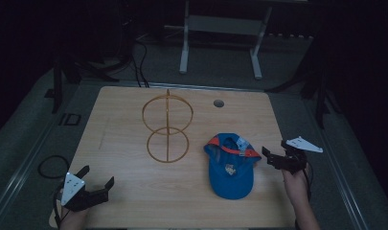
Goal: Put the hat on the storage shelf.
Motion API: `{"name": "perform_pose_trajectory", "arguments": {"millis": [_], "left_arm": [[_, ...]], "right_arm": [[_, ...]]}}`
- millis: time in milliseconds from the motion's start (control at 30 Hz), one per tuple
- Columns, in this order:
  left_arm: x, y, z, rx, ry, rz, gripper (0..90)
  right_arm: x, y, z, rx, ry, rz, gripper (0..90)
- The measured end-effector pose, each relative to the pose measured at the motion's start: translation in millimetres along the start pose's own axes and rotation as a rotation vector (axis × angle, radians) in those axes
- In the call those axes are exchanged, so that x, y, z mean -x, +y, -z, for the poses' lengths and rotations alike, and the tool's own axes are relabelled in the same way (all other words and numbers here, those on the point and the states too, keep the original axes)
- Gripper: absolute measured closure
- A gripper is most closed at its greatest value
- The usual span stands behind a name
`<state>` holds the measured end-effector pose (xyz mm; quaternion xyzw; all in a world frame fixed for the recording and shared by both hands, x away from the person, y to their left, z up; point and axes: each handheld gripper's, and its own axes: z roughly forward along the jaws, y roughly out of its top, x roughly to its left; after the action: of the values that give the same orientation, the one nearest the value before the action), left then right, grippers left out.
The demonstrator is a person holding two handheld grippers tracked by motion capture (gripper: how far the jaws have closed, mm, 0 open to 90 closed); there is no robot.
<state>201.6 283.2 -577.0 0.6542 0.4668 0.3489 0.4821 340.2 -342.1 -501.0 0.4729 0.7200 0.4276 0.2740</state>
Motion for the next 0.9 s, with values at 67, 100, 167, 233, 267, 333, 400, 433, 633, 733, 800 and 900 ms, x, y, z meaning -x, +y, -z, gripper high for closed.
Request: {"name": "perform_pose_trajectory", "arguments": {"millis": [67, 100, 167, 233, 267, 333, 400, 433, 633, 733, 800, 900], "left_arm": [[1.1, 0.1, -0.5, -0.002, -0.005, -0.011, 2.2], [1.1, 0.1, -0.5, -0.002, -0.005, -0.011, 2.2], [1.5, 0.2, -0.9, -0.009, -0.007, -0.018, 2.2], [1.5, -0.2, -1.0, -0.018, -0.004, -0.022, 2.2], [1.3, -0.3, -1.0, -0.021, -0.001, -0.022, 2.2], [0.8, -0.3, -1.0, -0.018, -0.004, -0.019, 2.2], [0.9, -0.2, -1.1, -0.017, -0.006, -0.017, 2.2], [0.9, -0.2, -1.1, -0.015, -0.012, -0.014, 2.2], [1.9, 0.3, -2.2, -0.007, -0.037, -0.018, 2.2], [1.7, 0.2, -2.4, -0.008, -0.038, -0.015, 2.2], [1.1, 0.2, -2.5, -0.005, -0.041, -0.013, 2.2], [0.0, 0.1, -2.8, -0.004, -0.044, -0.009, 2.2]], "right_arm": [[-2.8, 5.3, -7.2, -0.01, 0.038, 0.003, 13.4], [-4.4, 7.6, -10.7, -0.013, 0.045, 0.008, 13.5], [-7.2, 12.0, -18.5, -0.034, 0.071, 0.001, 13.5], [-11.9, 16.3, -27.1, -0.065, 0.081, 0.009, 13.5], [-14.4, 18.6, -30.8, -0.069, 0.087, 0.021, 13.5], [-19.3, 21.6, -38.1, -0.08, 0.128, 0.047, 13.5], [-24.1, 24.0, -46.8, -0.109, 0.141, 0.076, 13.9], [-25.7, 24.7, -51.3, -0.126, 0.152, 0.085, 14.3], [-28.5, 23.4, -78.3, -0.198, 0.193, 0.132, 21.9], [-28.0, 22.5, -85.9, -0.22, 0.197, 0.145, 26.1], [-25.9, 20.5, -96.3, -0.251, 0.193, 0.158, 30.3], [-23.0, 16.4, -106.2, -0.292, 0.188, 0.16, 32.4]]}}
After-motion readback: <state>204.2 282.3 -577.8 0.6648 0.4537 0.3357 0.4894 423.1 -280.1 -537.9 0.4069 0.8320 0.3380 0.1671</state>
